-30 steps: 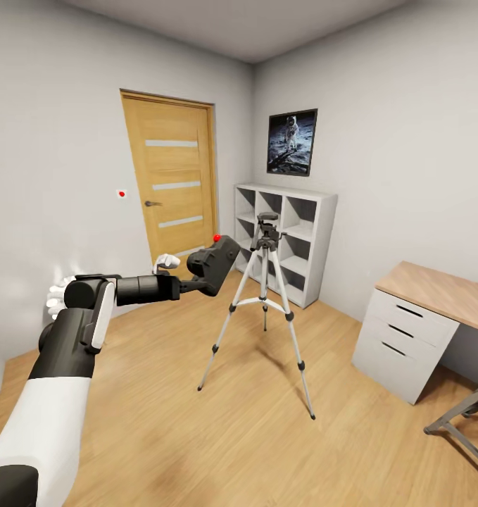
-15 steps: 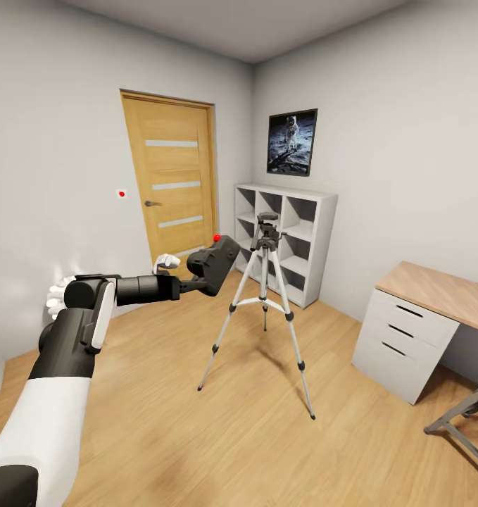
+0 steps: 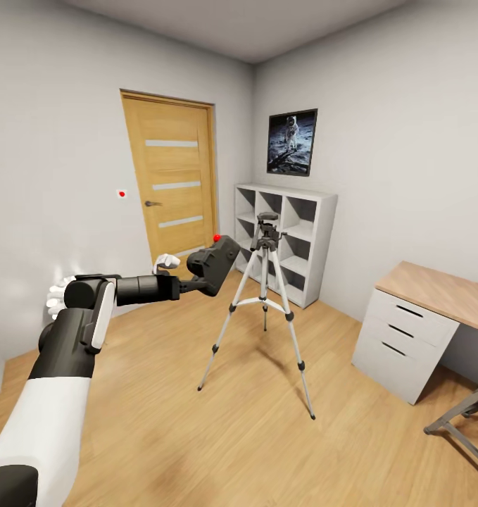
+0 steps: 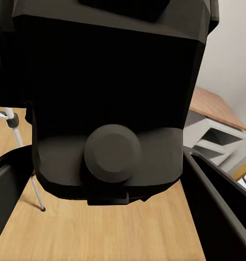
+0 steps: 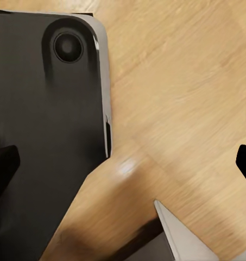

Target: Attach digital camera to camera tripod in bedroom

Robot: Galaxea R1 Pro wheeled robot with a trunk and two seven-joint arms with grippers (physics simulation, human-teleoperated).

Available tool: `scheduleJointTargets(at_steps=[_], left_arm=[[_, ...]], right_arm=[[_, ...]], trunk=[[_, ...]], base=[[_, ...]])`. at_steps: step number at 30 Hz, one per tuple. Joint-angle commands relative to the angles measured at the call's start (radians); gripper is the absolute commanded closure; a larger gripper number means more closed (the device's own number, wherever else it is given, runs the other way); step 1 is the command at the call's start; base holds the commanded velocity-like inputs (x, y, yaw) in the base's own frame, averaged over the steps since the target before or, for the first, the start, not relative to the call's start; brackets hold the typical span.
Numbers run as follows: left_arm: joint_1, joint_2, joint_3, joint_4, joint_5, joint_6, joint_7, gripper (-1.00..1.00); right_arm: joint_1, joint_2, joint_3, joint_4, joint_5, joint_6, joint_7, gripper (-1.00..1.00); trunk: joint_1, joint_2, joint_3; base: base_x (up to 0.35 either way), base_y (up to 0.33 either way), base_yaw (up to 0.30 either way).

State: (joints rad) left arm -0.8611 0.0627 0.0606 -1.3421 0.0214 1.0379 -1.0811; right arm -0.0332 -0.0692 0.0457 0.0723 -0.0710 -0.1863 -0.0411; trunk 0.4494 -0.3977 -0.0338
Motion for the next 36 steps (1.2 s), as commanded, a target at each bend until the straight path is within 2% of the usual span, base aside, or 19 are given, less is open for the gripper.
scheduleJointTargets(at_steps=[1, 11, 16, 19, 30, 36], left_arm=[[-0.001, 0.0, 0.001, 0.0, 0.005, 0.009, -0.002, 1.0], [-0.001, 0.0, 0.001, 0.0, 0.005, 0.009, -0.002, 1.0], [-0.001, 0.001, 0.001, 0.0, 0.004, 0.009, -0.002, 1.0], [-0.001, 0.002, 0.001, 0.0, 0.004, 0.009, -0.002, 1.0], [-0.001, 0.006, 0.001, 0.0, 0.003, 0.009, -0.002, 1.0], [-0.001, 0.021, 0.001, -0.002, 0.003, 0.009, -0.002, 1.0]], right_arm=[[-0.002, 0.001, 0.004, 0.004, -0.007, -0.008, 0.0, -1.0], [-0.002, 0.002, -0.005, 0.004, -0.008, -0.009, 0.0, -1.0], [-0.002, 0.002, -0.051, 0.004, -0.008, -0.009, 0.0, -1.0], [-0.002, 0.002, -0.1, 0.004, -0.007, -0.009, 0.0, -1.0], [-0.002, 0.001, -0.11, 0.004, -0.007, -0.011, 0.0, -1.0], [-0.002, 0.002, -0.114, 0.004, -0.007, -0.031, 0.0, -1.0]], trunk=[[0.001, -0.002, -0.002], [0.001, -0.002, -0.002], [0.001, -0.002, -0.002], [0.001, -0.002, -0.003], [0.001, -0.002, -0.015], [0.001, -0.002, -0.021]], base=[[0.0, 0.0, 0.0], [0.0, 0.0, 0.158], [0.0, 0.0, 0.282], [0.0, 0.0, 0.283], [0.0, 0.0, 0.144], [0.001, 0.0, 0.028]])
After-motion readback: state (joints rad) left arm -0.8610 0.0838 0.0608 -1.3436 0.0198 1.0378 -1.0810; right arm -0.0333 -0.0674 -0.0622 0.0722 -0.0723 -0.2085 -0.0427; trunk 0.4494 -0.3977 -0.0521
